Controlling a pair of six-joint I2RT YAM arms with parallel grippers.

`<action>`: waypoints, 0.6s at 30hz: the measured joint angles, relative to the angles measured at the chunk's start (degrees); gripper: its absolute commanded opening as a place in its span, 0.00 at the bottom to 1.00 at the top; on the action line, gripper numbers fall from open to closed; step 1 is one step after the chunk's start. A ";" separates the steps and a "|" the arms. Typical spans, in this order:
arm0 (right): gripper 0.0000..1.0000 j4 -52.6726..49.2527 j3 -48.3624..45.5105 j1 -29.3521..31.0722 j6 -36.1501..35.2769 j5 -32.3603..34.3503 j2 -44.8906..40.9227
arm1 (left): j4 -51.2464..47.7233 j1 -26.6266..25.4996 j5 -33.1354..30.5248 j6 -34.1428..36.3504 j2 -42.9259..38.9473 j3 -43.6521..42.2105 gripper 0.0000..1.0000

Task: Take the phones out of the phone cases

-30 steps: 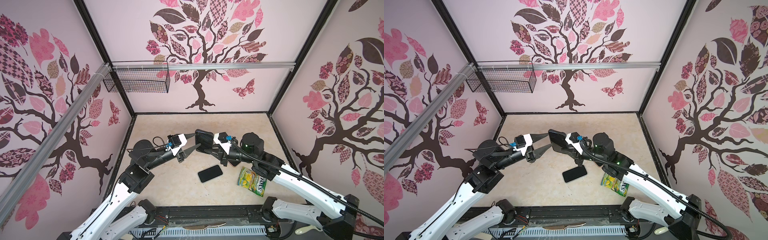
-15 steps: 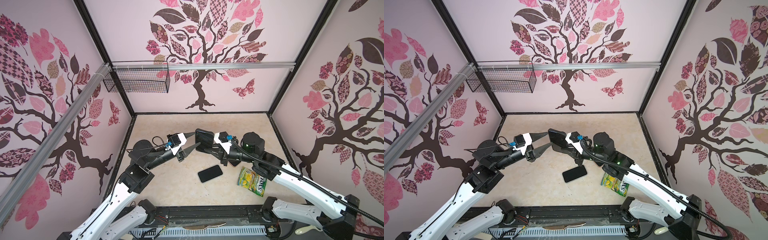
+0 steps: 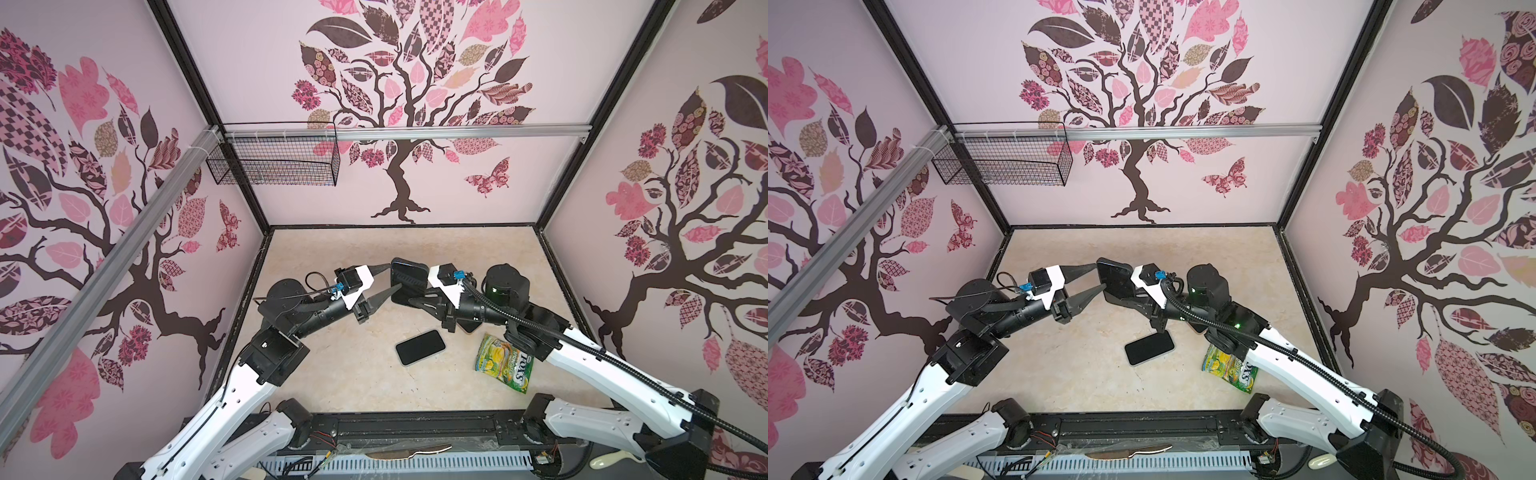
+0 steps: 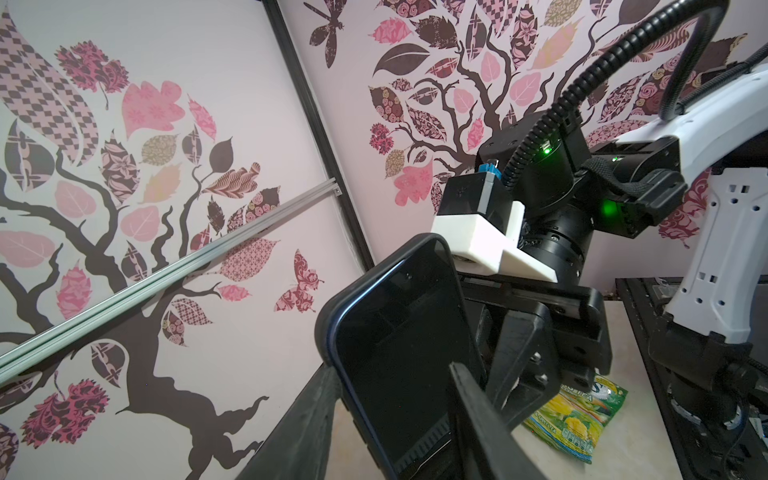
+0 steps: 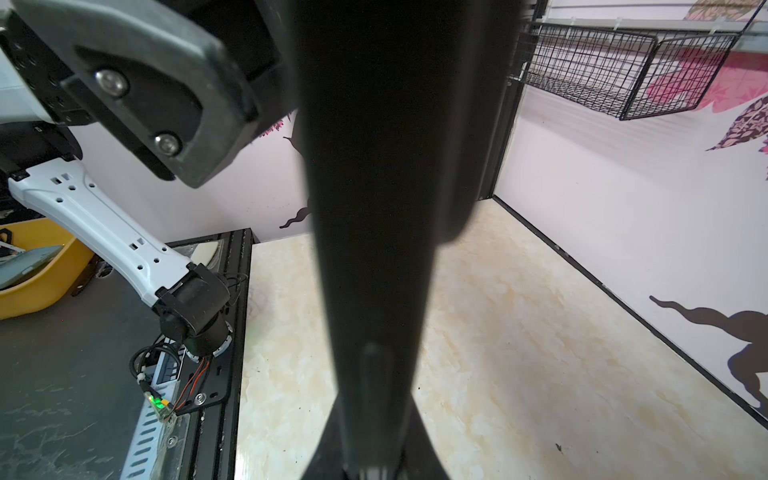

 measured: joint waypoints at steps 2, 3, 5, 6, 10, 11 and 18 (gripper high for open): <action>0.00 -0.11 0.00 -0.11 0.00 -0.50 0.00 | 0.07 0.00 0.02 -0.02 0.26 0.00 0.47; 0.00 -0.15 0.00 -0.22 -0.02 -0.85 0.00 | 0.09 0.00 0.07 -0.04 0.31 0.00 0.46; 0.00 -0.24 0.04 -0.26 -0.50 -2.01 0.02 | 0.17 0.00 0.07 -0.09 0.50 0.00 0.46; 0.00 -0.37 0.20 -0.09 -0.96 -3.02 0.13 | 0.20 0.00 0.22 -0.09 0.66 0.00 0.46; 0.00 -0.96 0.96 0.22 -1.57 -4.59 0.83 | 0.00 -0.09 1.77 -0.33 1.84 0.00 0.46; 0.00 -1.07 0.96 0.22 -1.64 -4.68 0.90 | -0.11 -0.04 2.19 -0.33 1.97 0.00 0.46; 0.00 -0.70 0.92 0.37 -2.14 -3.85 0.85 | -0.50 -0.04 3.06 -0.55 1.77 -0.11 0.50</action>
